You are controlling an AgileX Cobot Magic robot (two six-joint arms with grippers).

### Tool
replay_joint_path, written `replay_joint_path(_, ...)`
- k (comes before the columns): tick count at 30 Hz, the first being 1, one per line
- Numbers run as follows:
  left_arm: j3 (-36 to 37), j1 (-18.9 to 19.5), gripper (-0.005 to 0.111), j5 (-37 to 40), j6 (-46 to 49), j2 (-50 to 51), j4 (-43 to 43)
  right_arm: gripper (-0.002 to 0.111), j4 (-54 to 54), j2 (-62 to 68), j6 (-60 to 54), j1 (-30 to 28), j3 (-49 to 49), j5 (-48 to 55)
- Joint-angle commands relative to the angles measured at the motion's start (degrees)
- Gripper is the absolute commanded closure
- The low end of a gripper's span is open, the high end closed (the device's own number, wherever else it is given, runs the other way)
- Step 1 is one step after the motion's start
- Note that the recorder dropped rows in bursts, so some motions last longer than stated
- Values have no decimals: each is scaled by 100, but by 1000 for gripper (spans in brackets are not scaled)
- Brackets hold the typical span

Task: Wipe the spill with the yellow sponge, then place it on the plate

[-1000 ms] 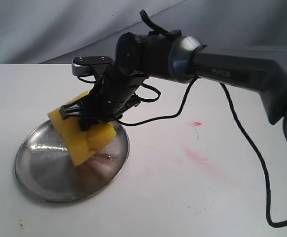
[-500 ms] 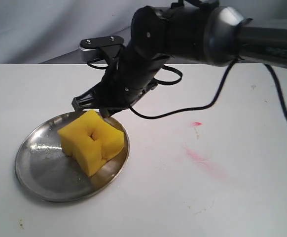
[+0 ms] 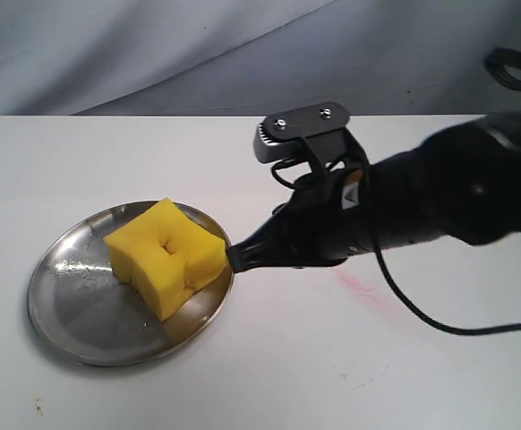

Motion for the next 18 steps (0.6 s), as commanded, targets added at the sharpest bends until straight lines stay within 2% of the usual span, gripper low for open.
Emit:
replay_joint_path(1, -17, 25, 107, -26, -50, -20, -41, 108, -71, -619, 212, -3, 699, -500)
replay_joint_path(13, -17, 25, 107, -26, -50, -20, -41, 108, 293, -1784, 562, -14, 2421, -2033)
replay_joint_path(18, -17, 25, 107, -26, -50, -20, -41, 108, 527, -2609, 541, -458, 3268, -2502)
